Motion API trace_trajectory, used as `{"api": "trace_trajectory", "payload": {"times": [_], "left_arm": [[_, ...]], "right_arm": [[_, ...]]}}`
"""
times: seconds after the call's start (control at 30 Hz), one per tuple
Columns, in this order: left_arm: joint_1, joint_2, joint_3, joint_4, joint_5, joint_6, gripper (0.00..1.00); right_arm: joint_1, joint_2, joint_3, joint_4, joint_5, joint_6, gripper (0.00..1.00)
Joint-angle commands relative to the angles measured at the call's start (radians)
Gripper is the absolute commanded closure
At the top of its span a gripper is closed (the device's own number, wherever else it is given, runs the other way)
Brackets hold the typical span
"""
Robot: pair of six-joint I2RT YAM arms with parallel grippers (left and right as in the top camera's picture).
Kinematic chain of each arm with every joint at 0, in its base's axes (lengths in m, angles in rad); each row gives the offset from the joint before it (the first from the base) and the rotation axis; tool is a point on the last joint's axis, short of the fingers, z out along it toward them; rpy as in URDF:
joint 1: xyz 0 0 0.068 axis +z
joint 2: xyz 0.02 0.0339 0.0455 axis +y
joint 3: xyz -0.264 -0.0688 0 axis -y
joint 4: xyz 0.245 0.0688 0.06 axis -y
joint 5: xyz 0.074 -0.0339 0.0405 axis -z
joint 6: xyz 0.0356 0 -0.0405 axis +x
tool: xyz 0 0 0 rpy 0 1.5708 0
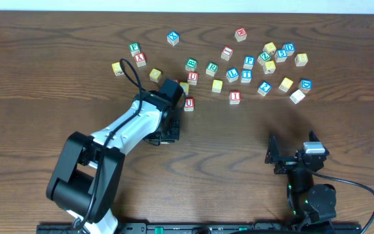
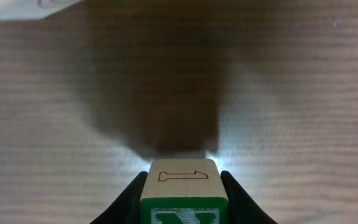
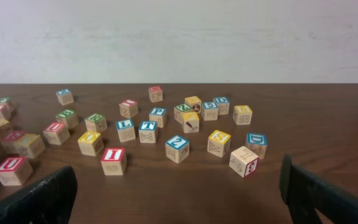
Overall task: Spell out NEURIPS
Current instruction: 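Lift the green N block and carry it toward the front-center, then lower the green N block onto the table and release it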
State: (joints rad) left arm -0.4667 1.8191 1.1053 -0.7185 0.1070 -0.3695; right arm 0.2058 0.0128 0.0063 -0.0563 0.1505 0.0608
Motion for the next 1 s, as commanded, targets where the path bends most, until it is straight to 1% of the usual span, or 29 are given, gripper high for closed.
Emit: {"api": "trace_trajectory", "payload": {"times": [0.0, 0.13, 0.3, 0.73, 0.97], "left_arm": [[-0.002, 0.004, -0.006, 0.027, 0.006, -0.005, 0.81], [-0.002, 0.005, -0.006, 0.077, 0.006, 0.018, 0.81], [-0.002, 0.005, -0.006, 0.123, 0.005, 0.018, 0.81], [-0.002, 0.005, -0.026, 0.127, 0.006, 0.018, 0.81], [-0.002, 0.005, -0.055, 0.171, 0.005, 0.018, 0.81]], "right_arm": [[-0.007, -0.003, -0.001, -0.004, 0.007, 0.013, 0.01], [-0.007, -0.003, -0.001, -0.004, 0.007, 0.013, 0.01], [-0.007, -0.003, -0.001, -0.004, 0.007, 0.013, 0.01], [-0.007, -0.003, -0.001, -0.004, 0.007, 0.013, 0.01], [-0.007, -0.003, -0.001, -0.004, 0.007, 0.013, 0.01]]}}
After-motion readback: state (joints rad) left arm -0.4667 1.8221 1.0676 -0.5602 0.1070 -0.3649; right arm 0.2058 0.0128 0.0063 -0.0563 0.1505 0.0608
